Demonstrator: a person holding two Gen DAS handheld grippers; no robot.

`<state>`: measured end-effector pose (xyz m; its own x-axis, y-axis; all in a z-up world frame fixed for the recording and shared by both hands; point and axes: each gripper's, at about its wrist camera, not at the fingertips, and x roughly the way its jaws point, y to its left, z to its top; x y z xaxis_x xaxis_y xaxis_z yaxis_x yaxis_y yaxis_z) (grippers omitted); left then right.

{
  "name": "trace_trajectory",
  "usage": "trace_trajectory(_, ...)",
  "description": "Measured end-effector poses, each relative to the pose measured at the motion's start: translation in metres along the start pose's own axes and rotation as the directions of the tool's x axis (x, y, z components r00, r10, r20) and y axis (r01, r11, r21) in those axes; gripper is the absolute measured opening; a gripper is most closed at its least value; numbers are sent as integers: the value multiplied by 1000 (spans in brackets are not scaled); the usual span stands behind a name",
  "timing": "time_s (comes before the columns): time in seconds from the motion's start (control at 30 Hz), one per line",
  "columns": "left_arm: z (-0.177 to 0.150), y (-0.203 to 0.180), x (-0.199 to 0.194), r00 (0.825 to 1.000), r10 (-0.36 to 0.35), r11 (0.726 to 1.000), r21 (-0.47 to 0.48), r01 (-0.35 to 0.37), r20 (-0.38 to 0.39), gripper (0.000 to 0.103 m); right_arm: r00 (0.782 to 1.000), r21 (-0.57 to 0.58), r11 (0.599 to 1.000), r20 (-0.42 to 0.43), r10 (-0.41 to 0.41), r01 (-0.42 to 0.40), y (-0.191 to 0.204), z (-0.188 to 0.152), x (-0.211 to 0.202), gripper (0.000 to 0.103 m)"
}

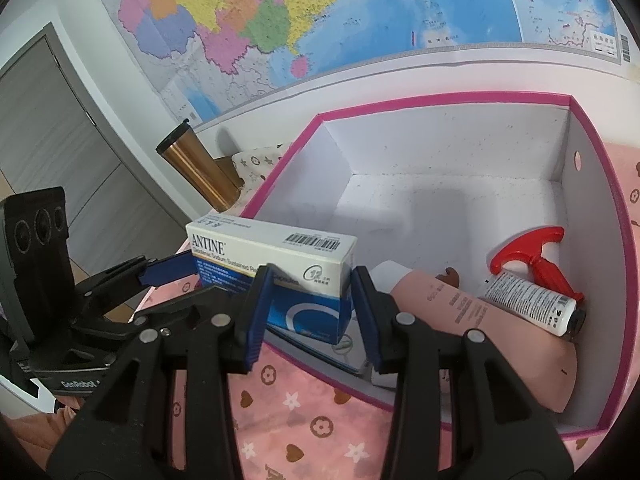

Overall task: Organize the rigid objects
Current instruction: 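Carry the ANTINE carton with the right gripper over the magenta box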

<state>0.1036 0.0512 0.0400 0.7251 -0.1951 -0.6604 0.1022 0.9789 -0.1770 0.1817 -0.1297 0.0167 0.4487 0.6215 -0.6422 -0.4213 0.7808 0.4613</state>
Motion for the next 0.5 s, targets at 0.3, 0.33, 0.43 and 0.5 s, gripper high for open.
trace_trajectory(0.3, 0, 4, 12, 999, 14, 1000, -16, -15, -41, 63, 1000, 8, 1000, -27, -13, 13, -2, 0, 9, 43)
trace_trajectory(0.33, -1, 4, 13, 999, 13, 1000, -17, -14, -43, 63, 999, 10, 1000, -29, -15, 15, -2, 0, 11, 43)
trace_trajectory(0.43, -1, 5, 15, 999, 12, 1000, -20, -13, -50, 63, 999, 13, 1000, -35, -19, 20, -4, 0, 13, 43)
trace_trajectory(0.5, -1, 6, 17, 998, 9, 1000, -23, -10, -56, 63, 999, 11, 1000, -39, -26, 26, -5, 0, 15, 43)
